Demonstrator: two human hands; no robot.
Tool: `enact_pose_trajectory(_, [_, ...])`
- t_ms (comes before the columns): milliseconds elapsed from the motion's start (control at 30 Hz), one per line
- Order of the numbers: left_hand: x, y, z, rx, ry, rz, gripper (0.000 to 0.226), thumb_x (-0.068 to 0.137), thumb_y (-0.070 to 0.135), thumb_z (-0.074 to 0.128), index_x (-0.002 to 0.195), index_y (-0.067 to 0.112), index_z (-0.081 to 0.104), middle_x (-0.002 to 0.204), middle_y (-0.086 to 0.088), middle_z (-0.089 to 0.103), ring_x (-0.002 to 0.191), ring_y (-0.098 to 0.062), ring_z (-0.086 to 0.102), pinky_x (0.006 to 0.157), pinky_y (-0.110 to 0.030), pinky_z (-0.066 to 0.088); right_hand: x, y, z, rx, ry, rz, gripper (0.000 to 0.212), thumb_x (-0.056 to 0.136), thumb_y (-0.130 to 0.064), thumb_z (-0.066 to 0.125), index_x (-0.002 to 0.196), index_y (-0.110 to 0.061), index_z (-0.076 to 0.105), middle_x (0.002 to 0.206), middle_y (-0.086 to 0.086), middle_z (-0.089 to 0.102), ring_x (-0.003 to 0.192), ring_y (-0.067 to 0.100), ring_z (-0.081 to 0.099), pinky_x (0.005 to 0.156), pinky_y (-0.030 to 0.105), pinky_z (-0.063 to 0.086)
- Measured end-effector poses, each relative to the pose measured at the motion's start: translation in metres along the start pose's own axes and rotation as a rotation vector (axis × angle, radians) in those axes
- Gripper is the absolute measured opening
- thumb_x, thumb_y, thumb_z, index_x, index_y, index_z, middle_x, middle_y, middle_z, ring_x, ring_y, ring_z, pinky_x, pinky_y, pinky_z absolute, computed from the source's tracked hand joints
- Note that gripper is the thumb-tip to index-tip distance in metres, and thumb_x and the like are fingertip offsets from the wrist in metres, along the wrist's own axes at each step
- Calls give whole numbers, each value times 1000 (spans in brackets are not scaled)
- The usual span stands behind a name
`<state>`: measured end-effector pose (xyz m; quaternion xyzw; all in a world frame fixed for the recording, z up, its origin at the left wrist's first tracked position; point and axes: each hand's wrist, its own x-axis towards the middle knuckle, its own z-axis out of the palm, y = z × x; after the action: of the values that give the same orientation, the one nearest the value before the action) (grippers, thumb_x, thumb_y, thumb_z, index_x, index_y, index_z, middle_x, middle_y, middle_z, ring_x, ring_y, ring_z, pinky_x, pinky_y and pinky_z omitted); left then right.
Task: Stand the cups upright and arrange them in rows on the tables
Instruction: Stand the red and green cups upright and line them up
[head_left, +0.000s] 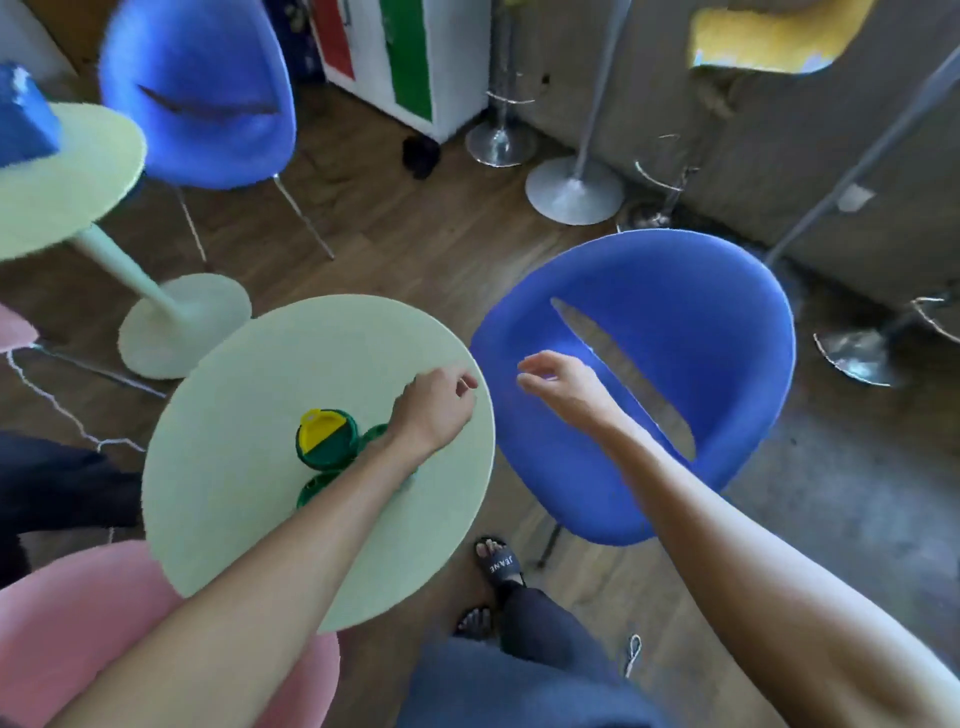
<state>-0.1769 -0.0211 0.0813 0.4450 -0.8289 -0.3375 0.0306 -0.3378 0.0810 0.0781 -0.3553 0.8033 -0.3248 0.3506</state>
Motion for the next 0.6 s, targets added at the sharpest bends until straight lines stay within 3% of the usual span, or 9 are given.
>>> enact_pose_trajectory(100, [4, 59, 23, 44, -74, 171, 19, 85, 20, 57, 99, 25, 69, 92, 5, 74, 90, -25, 68, 83, -39, 55, -39, 31, -47, 89, 171, 90, 27, 89, -30, 60, 113, -21, 68, 104, -11, 67, 94, 9, 63, 63, 16, 47])
enact_pose_trajectory(267, [8, 168, 69, 145, -198, 401, 19, 87, 24, 56, 101, 27, 68, 99, 6, 73, 95, -24, 66, 83, -40, 55, -91, 82, -133, 170, 444, 191, 26, 86, -27, 61, 109, -20, 70, 101, -4, 73, 91, 13, 66, 64, 25, 52])
enact_pose_trajectory(400, [9, 256, 113, 187, -283, 567, 17, 87, 23, 56, 99, 27, 68, 100, 5, 73, 98, -25, 66, 85, -41, 55, -125, 128, -201, 218, 613, 258, 26, 86, -24, 63, 109, -17, 71, 104, 1, 74, 98, 15, 67, 81, 28, 52])
enact_pose_trajectory(600, [23, 387, 184, 239, -330, 704, 18, 86, 25, 57, 97, 28, 69, 103, 0, 74, 99, -29, 66, 84, -37, 53, -146, 198, -316, 217, 744, 298, 24, 86, -22, 65, 108, -16, 71, 105, 5, 74, 92, 14, 66, 67, 20, 46])
